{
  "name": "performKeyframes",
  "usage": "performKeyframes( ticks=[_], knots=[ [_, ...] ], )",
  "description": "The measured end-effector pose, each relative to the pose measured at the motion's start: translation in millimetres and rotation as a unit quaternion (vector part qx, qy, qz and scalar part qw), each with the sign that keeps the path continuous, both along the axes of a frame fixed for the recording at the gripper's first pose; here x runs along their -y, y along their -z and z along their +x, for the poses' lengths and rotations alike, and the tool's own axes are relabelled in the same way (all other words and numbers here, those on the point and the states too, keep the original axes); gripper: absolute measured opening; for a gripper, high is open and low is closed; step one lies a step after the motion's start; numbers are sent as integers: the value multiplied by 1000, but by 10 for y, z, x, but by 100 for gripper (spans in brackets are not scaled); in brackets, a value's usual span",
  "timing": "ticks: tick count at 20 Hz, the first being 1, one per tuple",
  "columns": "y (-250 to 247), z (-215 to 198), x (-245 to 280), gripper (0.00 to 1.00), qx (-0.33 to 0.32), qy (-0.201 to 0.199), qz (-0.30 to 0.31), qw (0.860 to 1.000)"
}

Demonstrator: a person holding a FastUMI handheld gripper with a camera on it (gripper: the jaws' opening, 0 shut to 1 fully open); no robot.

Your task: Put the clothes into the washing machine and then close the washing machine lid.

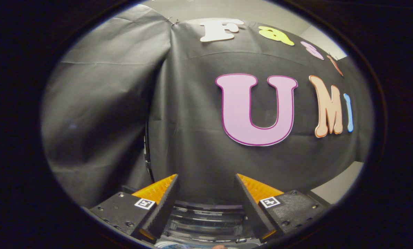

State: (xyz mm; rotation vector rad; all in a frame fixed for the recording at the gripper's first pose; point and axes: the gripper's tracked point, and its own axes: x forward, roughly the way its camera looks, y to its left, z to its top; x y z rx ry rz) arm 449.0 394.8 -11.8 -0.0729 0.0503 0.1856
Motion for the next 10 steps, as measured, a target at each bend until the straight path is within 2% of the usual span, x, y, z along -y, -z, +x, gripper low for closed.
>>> performKeyframes(
  ticks=[4, 6, 8, 9, 10],
  knots=[
    [349, 190, -100, 95, -30, -7, -19, 999],
    [371, 231, -59, 96, -35, -2, 0, 999],
    [428, 169, -71, 97, -57, 3, 44, 997],
    [422, 215, -67, 98, -39, 1, 32, 999],
    [482, 191, -40, 98, -53, 0, 22, 998]
  ],
)
